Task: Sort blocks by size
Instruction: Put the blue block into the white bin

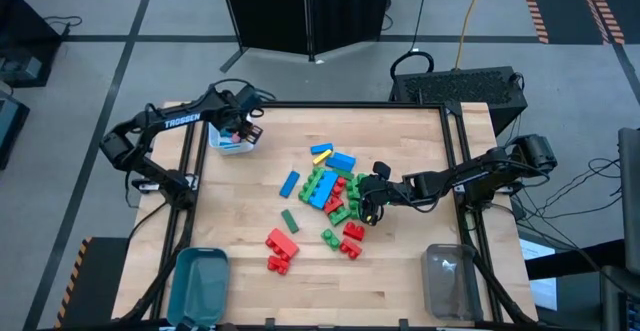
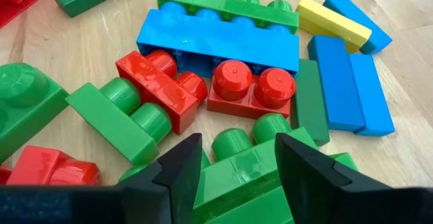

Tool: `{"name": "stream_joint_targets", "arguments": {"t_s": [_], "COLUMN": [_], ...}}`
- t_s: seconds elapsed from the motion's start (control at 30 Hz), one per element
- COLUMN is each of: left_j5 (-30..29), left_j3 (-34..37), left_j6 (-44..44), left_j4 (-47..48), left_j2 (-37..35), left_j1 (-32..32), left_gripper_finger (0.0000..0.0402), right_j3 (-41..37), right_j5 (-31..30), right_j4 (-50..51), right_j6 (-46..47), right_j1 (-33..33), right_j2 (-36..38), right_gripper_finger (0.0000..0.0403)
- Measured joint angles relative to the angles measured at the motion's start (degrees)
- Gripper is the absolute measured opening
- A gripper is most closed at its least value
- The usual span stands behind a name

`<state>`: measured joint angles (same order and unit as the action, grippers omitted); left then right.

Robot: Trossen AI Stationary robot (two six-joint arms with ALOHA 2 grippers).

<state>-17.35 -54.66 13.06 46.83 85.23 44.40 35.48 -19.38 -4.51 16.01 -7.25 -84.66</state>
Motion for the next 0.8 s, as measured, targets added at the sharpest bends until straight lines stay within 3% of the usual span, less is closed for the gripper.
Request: {"name": "stream_joint_targets", "arguments": {"t_s": [0.33, 0.53, 0.8], "left_j5": [4.3, 10.5, 12.9], "left_j3": [-9.6, -10.0, -10.0], "left_j6": [-3.3, -6.4, -9.4], "left_j4": [5.2, -3.0, -16.1], "left_j2": [0.0, 0.2, 4.9], "left_j1": [-2.5, -8.6, -16.3], "left_gripper_finger": [0.0172, 0.0173, 0.0173], "right_j3": [0.0, 0.0, 0.0], "right_j5": [0.0, 0.0, 0.0], "right_j4": [0.0, 0.0, -1.0], "right_j6": [-0.2, -0.2, -0.2], "right_j1": [0.0, 0.0, 0.0], "right_j2": [0.0, 0.0, 0.0], "right_gripper_finger": [0.0176, 0.0176, 0.0176]}}
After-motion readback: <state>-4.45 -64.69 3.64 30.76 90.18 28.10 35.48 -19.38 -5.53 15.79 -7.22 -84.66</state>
